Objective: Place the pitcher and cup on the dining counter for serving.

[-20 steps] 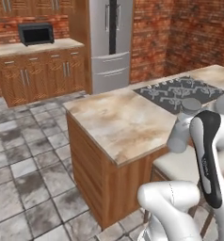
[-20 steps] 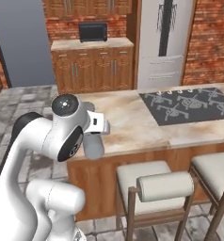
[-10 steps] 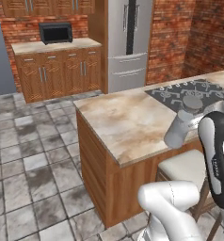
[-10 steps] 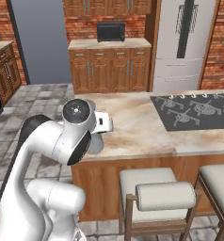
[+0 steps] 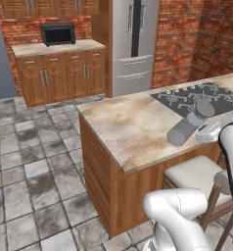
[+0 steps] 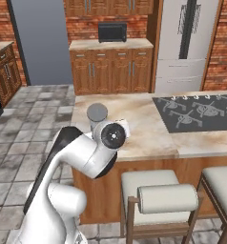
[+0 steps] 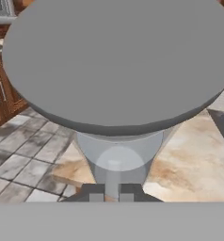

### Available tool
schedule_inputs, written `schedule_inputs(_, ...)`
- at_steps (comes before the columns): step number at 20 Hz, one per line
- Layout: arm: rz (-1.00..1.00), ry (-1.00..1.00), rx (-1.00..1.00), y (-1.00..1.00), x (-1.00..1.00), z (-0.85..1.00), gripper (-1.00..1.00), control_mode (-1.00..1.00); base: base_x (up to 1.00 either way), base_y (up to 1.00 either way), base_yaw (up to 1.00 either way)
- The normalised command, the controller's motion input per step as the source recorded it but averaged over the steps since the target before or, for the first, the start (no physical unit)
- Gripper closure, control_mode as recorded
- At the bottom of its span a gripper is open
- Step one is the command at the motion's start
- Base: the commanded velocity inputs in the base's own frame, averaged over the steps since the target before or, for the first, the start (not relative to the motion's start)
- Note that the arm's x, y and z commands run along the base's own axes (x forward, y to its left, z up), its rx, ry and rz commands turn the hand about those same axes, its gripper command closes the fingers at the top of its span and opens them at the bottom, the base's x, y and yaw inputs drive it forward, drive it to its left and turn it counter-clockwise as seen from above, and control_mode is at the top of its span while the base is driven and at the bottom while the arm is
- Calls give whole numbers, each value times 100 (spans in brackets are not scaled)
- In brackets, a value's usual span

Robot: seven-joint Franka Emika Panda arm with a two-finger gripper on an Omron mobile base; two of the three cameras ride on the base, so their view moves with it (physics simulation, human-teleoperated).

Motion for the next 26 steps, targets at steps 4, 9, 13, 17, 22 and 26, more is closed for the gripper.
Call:
schedule_inputs(4, 3, 9, 0, -14, 46, 0, 100, -100, 0, 0, 0)
schedule_inputs(9, 0, 18, 0, -19, 57, 0, 100, -100, 0, 0, 0)
schedule_inputs(13, 0, 14, 0, -33, 51, -7, 100, -100, 0, 0, 0)
schedule_inputs(17, 0, 6, -2, -25, 48, -16, 100, -100, 0, 0, 0)
schedule_inputs(22, -2, 6, -3, -23, 56, -24, 100, -100, 0, 0, 0)
schedule_inputs(26, -2, 1, -8, -5, 50, -24, 100, -100, 0, 0, 0)
